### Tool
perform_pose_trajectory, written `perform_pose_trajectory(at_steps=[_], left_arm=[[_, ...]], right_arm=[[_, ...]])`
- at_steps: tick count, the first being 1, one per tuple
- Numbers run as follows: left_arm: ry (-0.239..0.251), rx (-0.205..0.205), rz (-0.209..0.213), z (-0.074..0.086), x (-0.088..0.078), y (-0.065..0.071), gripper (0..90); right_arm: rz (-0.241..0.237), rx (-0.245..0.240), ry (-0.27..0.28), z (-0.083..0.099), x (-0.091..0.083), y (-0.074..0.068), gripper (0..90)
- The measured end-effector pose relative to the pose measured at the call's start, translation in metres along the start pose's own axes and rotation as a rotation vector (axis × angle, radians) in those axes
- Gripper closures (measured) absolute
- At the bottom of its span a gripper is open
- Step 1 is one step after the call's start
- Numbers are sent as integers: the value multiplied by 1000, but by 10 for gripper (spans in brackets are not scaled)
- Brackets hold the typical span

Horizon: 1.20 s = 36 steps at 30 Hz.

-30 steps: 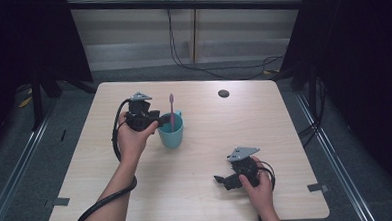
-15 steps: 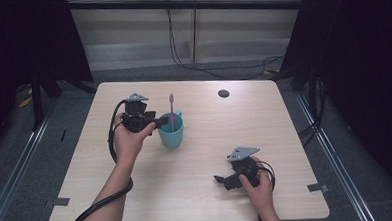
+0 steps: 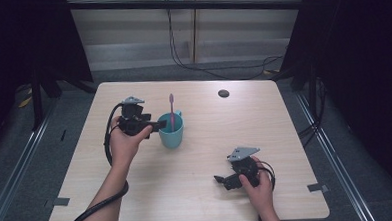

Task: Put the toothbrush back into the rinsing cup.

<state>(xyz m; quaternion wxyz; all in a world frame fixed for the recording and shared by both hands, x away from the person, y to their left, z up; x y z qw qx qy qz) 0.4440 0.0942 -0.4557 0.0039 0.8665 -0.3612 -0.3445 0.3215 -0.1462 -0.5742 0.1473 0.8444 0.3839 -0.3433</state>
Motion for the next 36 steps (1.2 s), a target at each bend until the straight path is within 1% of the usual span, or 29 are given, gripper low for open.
perform_pose_trajectory(at_steps=[9, 14, 24, 36], left_arm=[[10, -5, 1, 2, -5, -2, 222], [0, -7, -7, 7, -7, -3, 215], [2, -15, -11, 12, -10, -6, 211], [1, -4, -4, 17, -16, -7, 211]], right_arm=[[0, 1, 0, 0, 0, 0, 102], [0, 0, 0, 0, 0, 0, 102], [0, 1, 0, 0, 0, 0, 102], [0, 0, 0, 0, 0, 0, 102]])
Point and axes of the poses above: each handheld gripper's, and its own axes: x roughly forward along the jaws, z roughly out of its underside, y roughly to its right, the point moved 9 cm from there along x, roughly forward along the jaws, and after that the axes turned 1 degree about -x, right-handed, at the moved point
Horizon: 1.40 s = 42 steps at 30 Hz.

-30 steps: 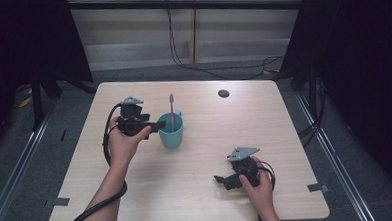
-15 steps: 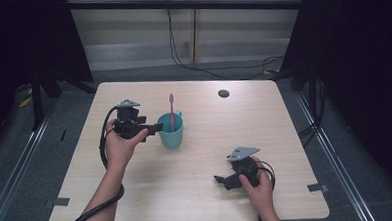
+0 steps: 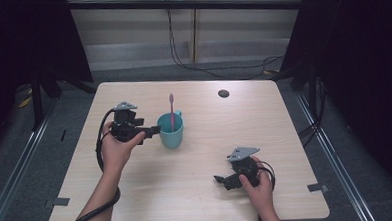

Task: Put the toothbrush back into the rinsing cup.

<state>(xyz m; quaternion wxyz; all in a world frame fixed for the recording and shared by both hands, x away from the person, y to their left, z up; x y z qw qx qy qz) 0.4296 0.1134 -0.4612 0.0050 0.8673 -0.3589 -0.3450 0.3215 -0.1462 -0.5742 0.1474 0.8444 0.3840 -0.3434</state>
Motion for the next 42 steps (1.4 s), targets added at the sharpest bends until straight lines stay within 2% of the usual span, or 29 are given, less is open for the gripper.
perform_pose_trajectory(at_steps=[21, 33, 42], left_arm=[[3, -3, 28, 24, -2, 1, 207], [4, -5, 51, 56, 10, 7, 207], [-19, 27, 35, 80, 19, 10, 201]], right_arm=[[0, 1, 0, 0, 0, 0, 102], [0, 0, 0, 0, 0, 0, 102], [0, 0, 0, 0, 0, 0, 102]])
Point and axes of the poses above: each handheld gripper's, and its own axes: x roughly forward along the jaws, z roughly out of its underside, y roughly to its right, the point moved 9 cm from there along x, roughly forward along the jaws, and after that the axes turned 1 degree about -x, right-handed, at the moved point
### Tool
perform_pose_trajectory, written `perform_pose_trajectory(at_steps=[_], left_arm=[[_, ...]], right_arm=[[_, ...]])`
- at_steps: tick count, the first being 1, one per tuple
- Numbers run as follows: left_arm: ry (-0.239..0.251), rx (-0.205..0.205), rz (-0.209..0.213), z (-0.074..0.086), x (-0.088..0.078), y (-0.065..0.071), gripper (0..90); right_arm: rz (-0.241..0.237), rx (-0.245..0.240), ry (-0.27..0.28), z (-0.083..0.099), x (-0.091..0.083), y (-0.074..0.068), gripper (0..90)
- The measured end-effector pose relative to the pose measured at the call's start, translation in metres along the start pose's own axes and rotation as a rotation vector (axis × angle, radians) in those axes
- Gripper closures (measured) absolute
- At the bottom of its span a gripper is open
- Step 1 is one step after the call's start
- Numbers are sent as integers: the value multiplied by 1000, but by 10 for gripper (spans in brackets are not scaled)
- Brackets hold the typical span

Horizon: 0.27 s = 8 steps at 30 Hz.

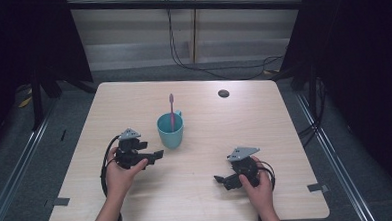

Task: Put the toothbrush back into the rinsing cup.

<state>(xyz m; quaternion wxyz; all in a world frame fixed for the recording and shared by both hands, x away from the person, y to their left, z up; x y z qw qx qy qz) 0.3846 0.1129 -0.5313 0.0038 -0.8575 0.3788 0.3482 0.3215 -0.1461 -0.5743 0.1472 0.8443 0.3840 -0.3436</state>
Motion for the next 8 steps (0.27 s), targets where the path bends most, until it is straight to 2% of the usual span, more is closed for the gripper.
perform_pose_trajectory(at_steps=[4, 8], left_arm=[[-8, 8, -11, 7, 3, 1, 199], [-22, 41, -26, 13, 7, 2, 193]], right_arm=[[0, 0, 0, 0, 0, 0, 102], [0, 0, 0, 0, 0, 0, 101]])
Point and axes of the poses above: each handheld gripper's, and its own axes: x roughly forward along the jaws, z roughly out of its underside, y roughly to its right, the point moved 9 cm from there along x, roughly forward along the jaws, and after that the axes turned 1 degree about -x, right-handed, at the moved point
